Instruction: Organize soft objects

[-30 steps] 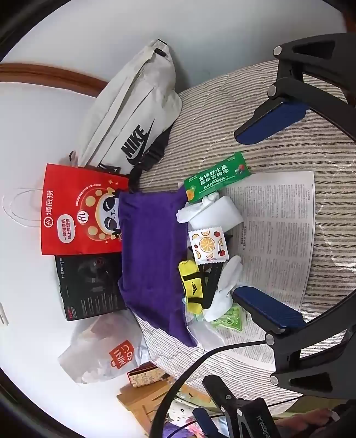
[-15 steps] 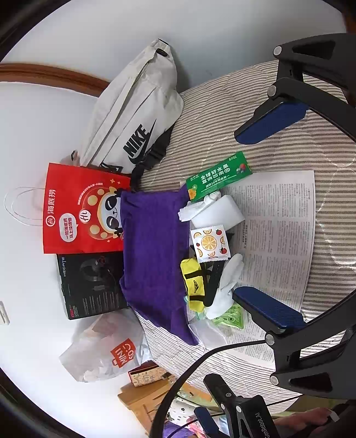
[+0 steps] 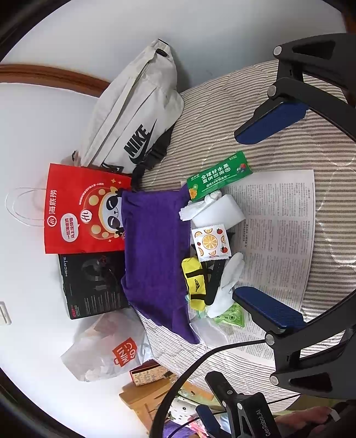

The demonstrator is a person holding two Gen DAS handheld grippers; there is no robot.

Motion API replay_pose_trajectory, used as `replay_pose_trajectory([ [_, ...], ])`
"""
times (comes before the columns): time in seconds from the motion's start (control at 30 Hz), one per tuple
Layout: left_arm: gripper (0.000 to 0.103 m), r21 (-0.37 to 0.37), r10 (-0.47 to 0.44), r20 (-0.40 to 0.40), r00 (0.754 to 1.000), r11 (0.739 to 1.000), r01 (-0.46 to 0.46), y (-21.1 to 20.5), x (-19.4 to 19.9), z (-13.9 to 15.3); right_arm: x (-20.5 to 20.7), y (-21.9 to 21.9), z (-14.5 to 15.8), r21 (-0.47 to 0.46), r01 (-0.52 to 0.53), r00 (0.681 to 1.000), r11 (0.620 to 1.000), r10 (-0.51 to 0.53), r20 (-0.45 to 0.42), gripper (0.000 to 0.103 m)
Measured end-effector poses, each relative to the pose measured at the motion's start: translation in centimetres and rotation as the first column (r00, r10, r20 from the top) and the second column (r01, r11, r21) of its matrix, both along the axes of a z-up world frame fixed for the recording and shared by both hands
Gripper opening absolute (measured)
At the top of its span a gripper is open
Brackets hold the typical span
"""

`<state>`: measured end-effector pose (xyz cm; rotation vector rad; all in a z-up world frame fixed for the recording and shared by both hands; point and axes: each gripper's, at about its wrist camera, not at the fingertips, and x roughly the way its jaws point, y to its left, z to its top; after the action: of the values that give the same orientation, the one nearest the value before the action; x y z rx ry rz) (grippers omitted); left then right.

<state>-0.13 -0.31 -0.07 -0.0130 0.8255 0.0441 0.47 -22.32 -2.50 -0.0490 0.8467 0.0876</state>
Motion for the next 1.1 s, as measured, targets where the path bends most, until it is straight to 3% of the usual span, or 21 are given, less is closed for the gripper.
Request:
replay_pose_trajectory([
  [1.1,0.103,-0.003,-0.006,-0.002,1.0,1.0,0.006,0.27,-0.24,0.09,-0.18,-0.03,0.03,0.002,0.005,1.0,1.0,-0.005,0.001,0.102],
])
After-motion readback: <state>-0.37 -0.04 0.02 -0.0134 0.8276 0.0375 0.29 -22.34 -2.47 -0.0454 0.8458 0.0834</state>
